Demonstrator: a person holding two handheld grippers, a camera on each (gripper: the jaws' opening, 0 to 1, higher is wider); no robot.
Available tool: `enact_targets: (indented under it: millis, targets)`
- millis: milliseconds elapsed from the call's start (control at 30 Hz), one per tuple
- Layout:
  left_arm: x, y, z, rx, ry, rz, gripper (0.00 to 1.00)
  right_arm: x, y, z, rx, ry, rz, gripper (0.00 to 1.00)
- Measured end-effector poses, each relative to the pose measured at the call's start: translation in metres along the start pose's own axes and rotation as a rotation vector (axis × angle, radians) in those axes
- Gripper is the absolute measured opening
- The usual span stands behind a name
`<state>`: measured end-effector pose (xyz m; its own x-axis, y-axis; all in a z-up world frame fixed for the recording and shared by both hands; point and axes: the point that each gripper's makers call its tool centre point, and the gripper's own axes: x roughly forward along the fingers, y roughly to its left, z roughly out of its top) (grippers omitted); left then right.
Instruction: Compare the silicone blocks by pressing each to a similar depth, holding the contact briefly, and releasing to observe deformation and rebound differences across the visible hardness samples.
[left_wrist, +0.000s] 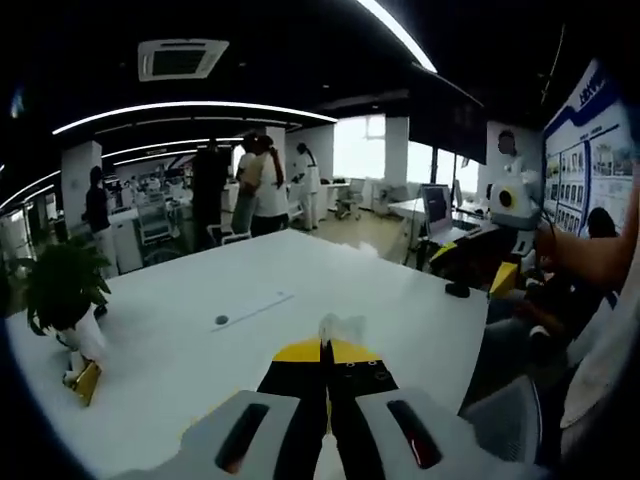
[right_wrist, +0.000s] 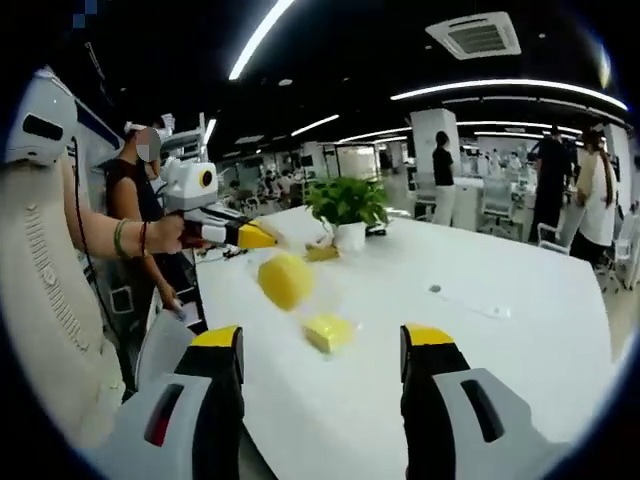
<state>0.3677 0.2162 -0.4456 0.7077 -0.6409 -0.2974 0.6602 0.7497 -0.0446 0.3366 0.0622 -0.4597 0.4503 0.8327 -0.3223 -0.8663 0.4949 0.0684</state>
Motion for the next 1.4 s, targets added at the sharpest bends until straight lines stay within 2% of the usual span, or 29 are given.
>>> enact_targets:
  millis: [100,167,367,533,733,1033,1133,1400]
  targets:
    - [-0.003,0.0,0.006,0.011,-0.015,-0.007,0.0,0.01,-0.001,0.013,-0.065,0.029,0.027,0.63]
    - [-0.002,0.002,0.01,0.03,-0.031,-0.004,0.0,0.015,0.0,0.018,-0.08,0.04,0.049,0.66]
    - [0.0,0.005,0.018,0.036,-0.048,-0.008,0.0,0.038,-0.002,0.027,-0.161,0.114,0.119,0.71]
    - [-0.002,0.007,0.026,0.029,-0.071,-0.012,0.0,0.059,-0.002,0.034,-0.201,0.14,0.175,0.73]
    - [-0.002,0.01,0.032,0.026,-0.085,-0.029,0.0,0.085,0.002,0.037,-0.233,0.163,0.232,0.71]
    - [0.005,-0.003,0.045,0.031,-0.117,-0.057,0.0,0.126,0.009,0.034,-0.258,0.19,0.321,0.68]
    - [0.008,-0.006,0.048,0.031,-0.121,-0.07,0.0,0.135,0.016,0.028,-0.257,0.227,0.362,0.63]
    - [0.019,-0.01,0.055,0.018,-0.13,-0.112,0.0,0.148,0.026,0.033,-0.267,0.221,0.422,0.58]
